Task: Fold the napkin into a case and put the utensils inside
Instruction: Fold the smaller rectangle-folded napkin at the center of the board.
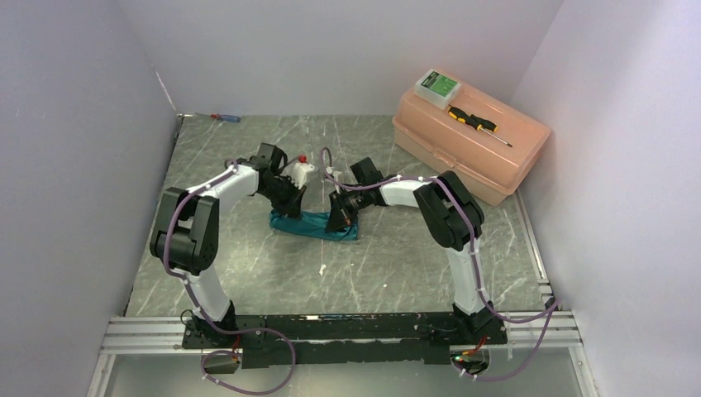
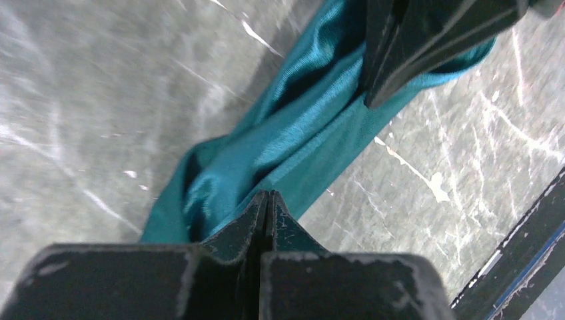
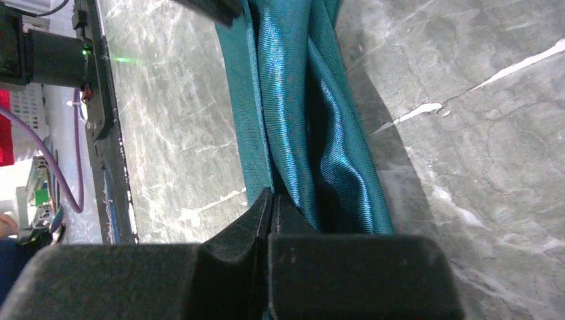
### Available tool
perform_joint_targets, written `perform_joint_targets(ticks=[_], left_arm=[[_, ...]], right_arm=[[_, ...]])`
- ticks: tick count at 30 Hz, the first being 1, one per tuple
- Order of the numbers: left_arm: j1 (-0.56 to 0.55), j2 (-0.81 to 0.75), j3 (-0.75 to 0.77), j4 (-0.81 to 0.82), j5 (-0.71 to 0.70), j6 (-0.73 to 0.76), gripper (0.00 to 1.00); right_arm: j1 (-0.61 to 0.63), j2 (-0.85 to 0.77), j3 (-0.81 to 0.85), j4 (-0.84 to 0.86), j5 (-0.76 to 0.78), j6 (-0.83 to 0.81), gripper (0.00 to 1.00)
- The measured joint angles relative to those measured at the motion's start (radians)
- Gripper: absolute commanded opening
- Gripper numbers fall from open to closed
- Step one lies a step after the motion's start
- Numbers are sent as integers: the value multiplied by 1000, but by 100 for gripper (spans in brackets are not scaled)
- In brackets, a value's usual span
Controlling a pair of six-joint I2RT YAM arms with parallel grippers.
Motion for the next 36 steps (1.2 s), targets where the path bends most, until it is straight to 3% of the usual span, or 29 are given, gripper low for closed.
perform_joint_targets(ticks=[16, 26, 31, 36], left_arm=[[22, 2, 11, 11, -22, 23, 3], [30, -4, 258, -101, 44, 37, 3], [0, -9, 145, -159, 120, 98, 3], [-10, -7, 19, -164, 95, 142, 3]], right_arm=[[0, 0, 0, -18, -7, 61, 0], [-11, 29, 8, -6, -48, 113, 0], [-12, 31, 8, 0, -55, 130, 0], [-12, 36, 8, 11, -64, 149, 0]])
